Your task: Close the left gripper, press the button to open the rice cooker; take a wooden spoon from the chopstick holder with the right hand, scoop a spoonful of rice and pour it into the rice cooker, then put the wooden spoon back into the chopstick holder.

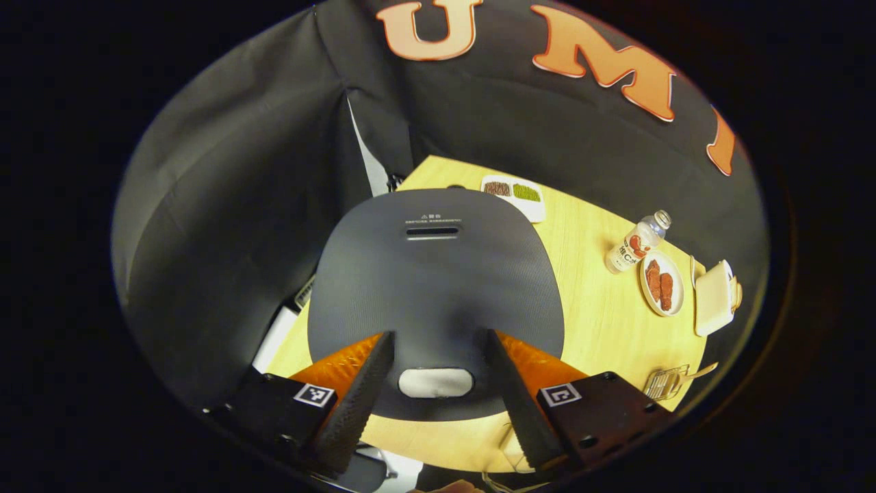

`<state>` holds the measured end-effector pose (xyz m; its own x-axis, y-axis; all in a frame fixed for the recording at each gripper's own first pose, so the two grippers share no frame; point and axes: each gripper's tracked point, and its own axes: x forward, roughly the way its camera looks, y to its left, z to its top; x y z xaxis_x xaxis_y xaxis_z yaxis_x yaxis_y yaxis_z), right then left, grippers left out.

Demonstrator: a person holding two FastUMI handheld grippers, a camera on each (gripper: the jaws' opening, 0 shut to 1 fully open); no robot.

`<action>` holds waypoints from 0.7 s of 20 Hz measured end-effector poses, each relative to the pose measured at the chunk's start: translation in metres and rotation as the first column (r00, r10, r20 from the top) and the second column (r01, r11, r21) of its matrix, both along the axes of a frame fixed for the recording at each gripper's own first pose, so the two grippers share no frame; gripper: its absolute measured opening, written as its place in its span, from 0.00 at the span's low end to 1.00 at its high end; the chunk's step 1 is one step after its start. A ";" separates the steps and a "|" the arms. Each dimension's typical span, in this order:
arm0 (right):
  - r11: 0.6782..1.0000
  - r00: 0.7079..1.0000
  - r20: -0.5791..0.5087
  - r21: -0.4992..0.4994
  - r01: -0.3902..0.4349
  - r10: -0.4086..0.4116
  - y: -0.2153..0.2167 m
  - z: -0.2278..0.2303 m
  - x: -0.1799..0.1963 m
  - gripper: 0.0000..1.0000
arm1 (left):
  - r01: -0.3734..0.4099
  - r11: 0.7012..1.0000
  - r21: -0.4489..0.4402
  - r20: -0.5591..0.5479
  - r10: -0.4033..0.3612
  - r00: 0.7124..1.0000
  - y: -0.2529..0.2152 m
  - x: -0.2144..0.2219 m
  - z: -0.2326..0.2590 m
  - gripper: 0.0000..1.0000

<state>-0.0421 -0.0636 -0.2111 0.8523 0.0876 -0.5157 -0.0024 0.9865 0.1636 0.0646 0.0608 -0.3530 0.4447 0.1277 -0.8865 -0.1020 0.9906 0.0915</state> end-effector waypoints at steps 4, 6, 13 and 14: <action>0.999 0.991 0.129 -0.043 -0.031 0.036 0.034 0.038 0.029 0.92 | 0.043 0.999 0.009 0.281 -0.044 0.959 -0.008 0.001 0.075 0.94; 0.995 0.978 0.198 -0.086 -0.050 0.066 0.055 0.057 0.040 0.92 | 0.071 0.997 0.032 0.432 -0.078 0.898 -0.015 0.001 0.121 0.94; 0.983 0.942 0.307 -0.156 -0.092 0.137 0.126 0.105 0.045 0.90 | 0.131 0.990 0.059 0.738 -0.132 0.662 -0.031 -0.023 0.228 0.92; 0.986 0.937 0.321 -0.139 -0.094 0.135 0.135 0.110 0.045 0.90 | 0.139 0.988 0.064 0.762 -0.139 0.633 -0.036 -0.031 0.242 0.92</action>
